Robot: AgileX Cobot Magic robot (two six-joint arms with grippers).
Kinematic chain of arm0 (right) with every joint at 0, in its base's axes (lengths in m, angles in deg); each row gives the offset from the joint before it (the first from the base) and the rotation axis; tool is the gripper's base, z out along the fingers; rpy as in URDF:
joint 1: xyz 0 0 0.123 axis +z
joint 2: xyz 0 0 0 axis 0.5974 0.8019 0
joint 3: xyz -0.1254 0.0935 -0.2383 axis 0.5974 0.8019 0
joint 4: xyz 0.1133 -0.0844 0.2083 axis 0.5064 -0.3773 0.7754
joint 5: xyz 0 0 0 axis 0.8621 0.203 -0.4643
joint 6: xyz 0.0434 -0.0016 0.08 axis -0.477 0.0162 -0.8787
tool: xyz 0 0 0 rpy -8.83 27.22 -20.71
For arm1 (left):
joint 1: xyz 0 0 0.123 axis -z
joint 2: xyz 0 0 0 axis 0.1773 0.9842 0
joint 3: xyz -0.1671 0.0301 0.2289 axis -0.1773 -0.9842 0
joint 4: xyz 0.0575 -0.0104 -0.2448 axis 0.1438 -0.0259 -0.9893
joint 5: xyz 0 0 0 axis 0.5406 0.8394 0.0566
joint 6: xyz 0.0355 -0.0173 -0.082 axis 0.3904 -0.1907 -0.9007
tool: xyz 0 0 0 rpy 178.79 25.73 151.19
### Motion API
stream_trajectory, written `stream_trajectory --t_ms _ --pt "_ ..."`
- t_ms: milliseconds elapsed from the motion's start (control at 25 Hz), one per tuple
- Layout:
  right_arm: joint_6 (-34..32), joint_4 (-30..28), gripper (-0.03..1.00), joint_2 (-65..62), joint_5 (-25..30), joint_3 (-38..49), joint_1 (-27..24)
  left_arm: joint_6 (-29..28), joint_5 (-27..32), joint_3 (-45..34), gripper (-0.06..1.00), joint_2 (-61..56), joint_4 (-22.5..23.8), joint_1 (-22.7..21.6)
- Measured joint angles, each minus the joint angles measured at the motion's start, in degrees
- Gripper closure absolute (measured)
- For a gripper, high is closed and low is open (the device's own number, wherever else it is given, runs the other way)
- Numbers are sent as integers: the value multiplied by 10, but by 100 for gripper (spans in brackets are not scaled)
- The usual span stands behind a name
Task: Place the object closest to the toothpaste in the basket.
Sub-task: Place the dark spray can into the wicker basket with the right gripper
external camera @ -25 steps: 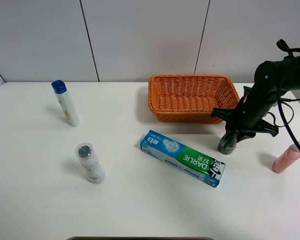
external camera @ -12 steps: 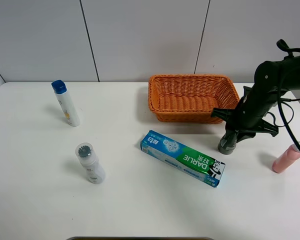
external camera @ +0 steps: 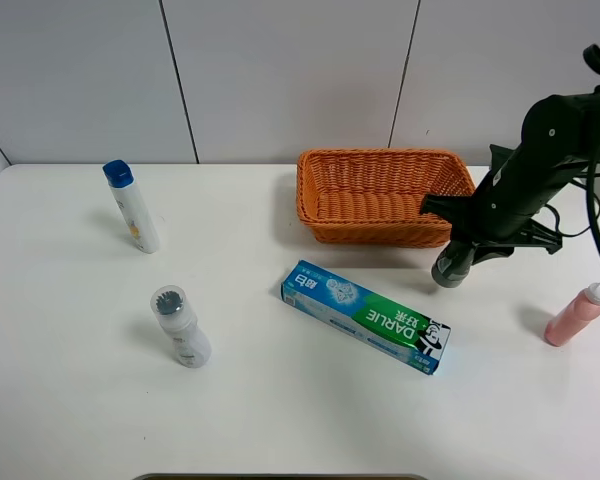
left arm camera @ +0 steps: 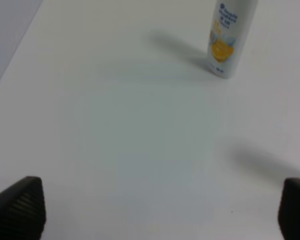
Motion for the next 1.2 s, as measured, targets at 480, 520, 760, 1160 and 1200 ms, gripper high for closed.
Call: stream_trajectory --t_ms 480,520,760,1160,1200 --pt "0 -12 64 -144 5 0 47 0 0 0 0 0 0 0" --pt "0 -17 64 -155 3 0 48 0 0 0 0 0 0 0" --pt "0 -62 64 -200 -29 0 49 0 0 0 0 0 0 0" --pt "30 -85 64 -184 -146 -6 49 0 0 0 0 0 0 0" --pt "33 -86 64 -176 -147 -15 49 0 0 0 0 0 0 0"
